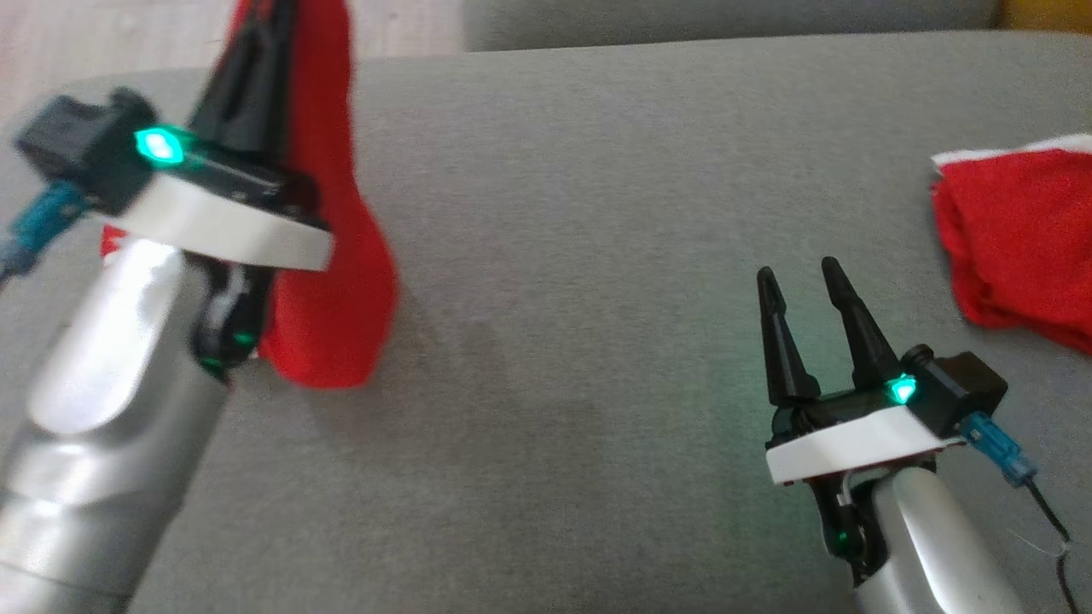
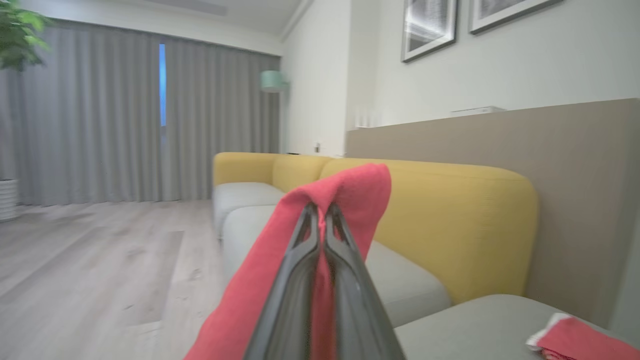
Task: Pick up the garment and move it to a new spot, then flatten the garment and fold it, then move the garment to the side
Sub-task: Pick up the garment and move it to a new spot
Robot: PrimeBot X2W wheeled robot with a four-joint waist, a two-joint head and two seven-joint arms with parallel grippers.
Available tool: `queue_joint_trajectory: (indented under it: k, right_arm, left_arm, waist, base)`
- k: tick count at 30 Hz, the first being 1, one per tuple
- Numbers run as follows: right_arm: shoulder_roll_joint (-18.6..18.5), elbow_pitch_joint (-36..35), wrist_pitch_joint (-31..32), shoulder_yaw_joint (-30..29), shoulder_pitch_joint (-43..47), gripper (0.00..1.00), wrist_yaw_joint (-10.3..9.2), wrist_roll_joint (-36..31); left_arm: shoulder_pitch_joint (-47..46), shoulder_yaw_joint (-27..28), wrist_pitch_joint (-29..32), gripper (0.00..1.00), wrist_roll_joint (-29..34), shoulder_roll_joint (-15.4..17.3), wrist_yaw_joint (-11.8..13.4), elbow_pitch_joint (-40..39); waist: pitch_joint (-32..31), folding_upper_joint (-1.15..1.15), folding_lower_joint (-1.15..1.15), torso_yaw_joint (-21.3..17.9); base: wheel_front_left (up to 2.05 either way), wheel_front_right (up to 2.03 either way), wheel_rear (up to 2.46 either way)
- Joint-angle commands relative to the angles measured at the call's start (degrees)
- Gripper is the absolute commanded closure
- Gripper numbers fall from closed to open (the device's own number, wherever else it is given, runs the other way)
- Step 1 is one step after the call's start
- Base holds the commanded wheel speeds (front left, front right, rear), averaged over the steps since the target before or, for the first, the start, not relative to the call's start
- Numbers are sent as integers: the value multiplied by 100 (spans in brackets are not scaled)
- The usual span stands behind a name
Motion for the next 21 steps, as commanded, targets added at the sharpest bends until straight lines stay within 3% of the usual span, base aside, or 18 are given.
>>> queue_joint_trajectory:
  k: [1,9,16,17,18,19,21]
  right_arm:
    - [-7,-221,-62,167,-207,0,14,60]
    - [-7,-393,-62,430,-469,0,14,331]
    - [-7,-515,-62,624,-617,0,14,561]
    - [-7,-524,-62,628,-626,0,14,574]
    - [-7,-531,-62,625,-629,0,14,581]
    - [-7,-538,-62,618,-626,0,14,584]
    - [-7,-544,-62,576,-608,0,14,573]
  left_arm:
    - [-312,127,87,100,60,53,64,-293]
    - [-784,-182,372,100,207,-480,291,-353]
    - [-1371,-213,247,100,160,-1040,334,277]
    - [-1451,-196,177,87,155,-1099,319,401]
    - [-1529,-182,91,5,161,-1151,292,513]
    - [-1595,-156,15,0,158,-1197,267,622]
    - [-1697,-122,-105,0,178,-1230,194,785]
  waist:
    - [120,0,0,-311]
    - [445,0,0,-1175]
    - [695,0,0,-1778]
    - [713,0,0,-1804]
    - [724,0,0,-1816]
    - [731,0,0,-1818]
    - [729,0,0,-1768]
  base:
    - [0,0,0]
    - [0,0,0]
    - [0,0,0]
    - [0,0,0]
    - [0,0,0]
    - [0,0,0]
    - [0,0,0]
